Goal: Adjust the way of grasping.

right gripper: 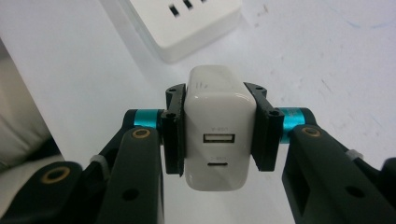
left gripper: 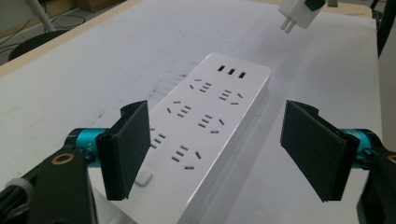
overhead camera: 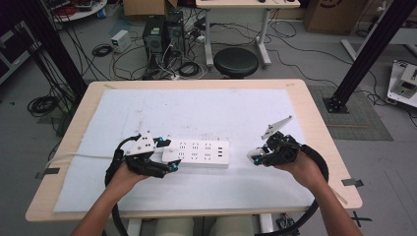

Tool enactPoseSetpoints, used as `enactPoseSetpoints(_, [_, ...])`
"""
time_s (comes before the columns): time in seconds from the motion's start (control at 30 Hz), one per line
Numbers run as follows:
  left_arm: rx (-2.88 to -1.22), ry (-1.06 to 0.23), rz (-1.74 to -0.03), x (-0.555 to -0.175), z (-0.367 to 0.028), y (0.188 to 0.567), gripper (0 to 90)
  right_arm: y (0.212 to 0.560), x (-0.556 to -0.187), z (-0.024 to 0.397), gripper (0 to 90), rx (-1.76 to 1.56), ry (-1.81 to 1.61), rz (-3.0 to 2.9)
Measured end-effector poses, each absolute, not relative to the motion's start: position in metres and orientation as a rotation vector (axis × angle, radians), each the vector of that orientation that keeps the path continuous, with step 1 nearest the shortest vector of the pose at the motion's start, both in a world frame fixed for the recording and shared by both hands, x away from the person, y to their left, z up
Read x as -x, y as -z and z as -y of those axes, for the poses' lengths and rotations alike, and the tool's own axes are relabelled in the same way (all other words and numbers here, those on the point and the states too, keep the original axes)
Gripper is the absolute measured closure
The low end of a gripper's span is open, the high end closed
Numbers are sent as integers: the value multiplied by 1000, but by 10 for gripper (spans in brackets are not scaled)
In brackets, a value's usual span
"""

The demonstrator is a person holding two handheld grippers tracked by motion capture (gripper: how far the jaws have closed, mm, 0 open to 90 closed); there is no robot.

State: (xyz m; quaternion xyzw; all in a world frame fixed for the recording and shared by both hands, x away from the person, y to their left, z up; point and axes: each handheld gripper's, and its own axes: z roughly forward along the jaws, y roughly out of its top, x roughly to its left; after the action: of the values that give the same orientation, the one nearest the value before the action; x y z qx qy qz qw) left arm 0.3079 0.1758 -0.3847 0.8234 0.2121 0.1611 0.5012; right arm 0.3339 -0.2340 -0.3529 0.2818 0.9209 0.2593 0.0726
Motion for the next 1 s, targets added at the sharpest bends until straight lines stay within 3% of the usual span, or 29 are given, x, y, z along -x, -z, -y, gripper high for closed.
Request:
enactPoseSetpoints(0.5, [-1951, -441, -603, -311, -194, 386, 244, 331, -331, 256, 634, -716, -473, -2737])
enactPoseSetpoints(1.0, [-1924, -470, -622, -303, -206, 384, 244, 315, -343, 236, 633, -631, -437, -2721])
